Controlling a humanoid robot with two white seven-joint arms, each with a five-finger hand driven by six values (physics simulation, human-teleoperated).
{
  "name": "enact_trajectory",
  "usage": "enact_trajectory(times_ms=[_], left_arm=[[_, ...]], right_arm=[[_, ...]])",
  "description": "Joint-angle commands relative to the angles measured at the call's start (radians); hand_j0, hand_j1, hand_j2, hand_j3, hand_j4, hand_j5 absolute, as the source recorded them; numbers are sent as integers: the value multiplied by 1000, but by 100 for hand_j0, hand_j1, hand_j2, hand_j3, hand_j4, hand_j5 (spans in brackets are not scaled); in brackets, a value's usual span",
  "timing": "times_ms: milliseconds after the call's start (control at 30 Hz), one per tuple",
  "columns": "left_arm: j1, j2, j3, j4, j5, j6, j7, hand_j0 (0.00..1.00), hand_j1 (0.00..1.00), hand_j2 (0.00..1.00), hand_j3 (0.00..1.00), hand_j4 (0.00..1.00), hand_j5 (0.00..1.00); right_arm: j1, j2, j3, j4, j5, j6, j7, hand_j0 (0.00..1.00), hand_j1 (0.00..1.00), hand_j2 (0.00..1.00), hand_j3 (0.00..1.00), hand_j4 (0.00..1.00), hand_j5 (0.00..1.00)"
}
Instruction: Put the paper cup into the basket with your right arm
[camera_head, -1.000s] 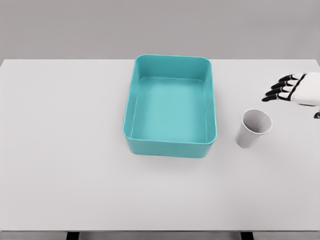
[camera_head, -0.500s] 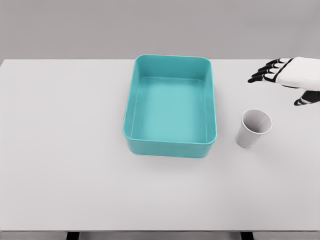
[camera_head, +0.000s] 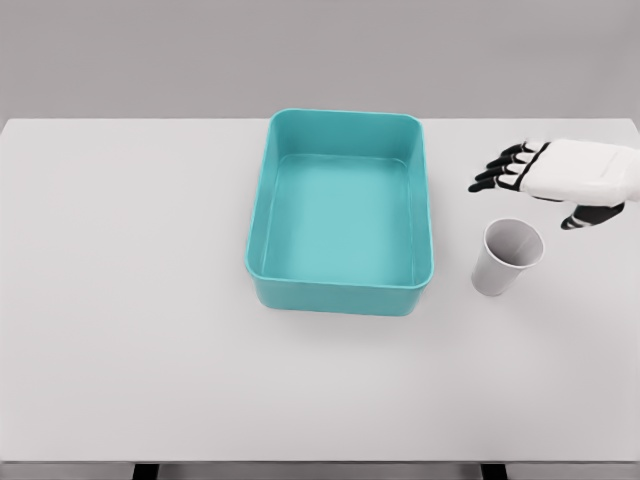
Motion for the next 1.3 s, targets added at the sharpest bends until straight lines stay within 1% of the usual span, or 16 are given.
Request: enact_trajectory(times_ms=[0, 67, 133, 167, 233, 367, 500, 833, 1067, 1267], left_arm=[[0, 0, 0, 0, 0, 1, 0, 100, 100, 100, 100, 100, 100], [0, 0, 0, 0, 0, -1, 0, 100, 100, 100, 100, 100, 100], [0, 0, 0, 0, 0, -1, 0, 100, 100, 100, 100, 100, 100], [0, 0, 0, 0, 0, -1, 0, 100, 100, 100, 100, 100, 100], [0, 0, 0, 0, 0, 1, 0, 100, 100, 100, 100, 100, 100], [0, 0, 0, 0, 0, -1, 0, 100, 100, 100, 100, 100, 100], [0, 0, 0, 0, 0, 1, 0, 100, 100, 100, 100, 100, 100], [0, 0, 0, 0, 0, 1, 0, 100, 100, 100, 100, 100, 100], [0, 0, 0, 0, 0, 1, 0, 100, 100, 100, 100, 100, 100], [0, 0, 0, 0, 0, 1, 0, 100, 100, 100, 100, 100, 100]], right_arm=[[0, -18, 6, -6, -3, 0, 0, 100, 100, 100, 100, 100, 100], [2, -18, 6, -6, -1, 0, 0, 100, 100, 100, 100, 100, 100], [3, -32, 6, -6, -1, -1, 0, 100, 100, 100, 100, 100, 100], [5, -33, 6, -6, -3, -18, 0, 100, 100, 100, 100, 100, 100], [23, -33, 6, -8, -1, -27, 0, 100, 100, 100, 100, 100, 100], [28, -30, 46, -15, 3, -44, 0, 100, 100, 100, 100, 100, 100], [28, -30, 50, -14, 6, -64, 0, 100, 100, 100, 100, 100, 100], [26, -20, 64, -12, 36, -64, 0, 100, 100, 100, 100, 100, 100], [25, -15, 92, -12, 49, -63, 0, 100, 100, 100, 100, 100, 100], [25, -9, 93, -11, 59, -63, 0, 100, 100, 100, 100, 100, 100]])
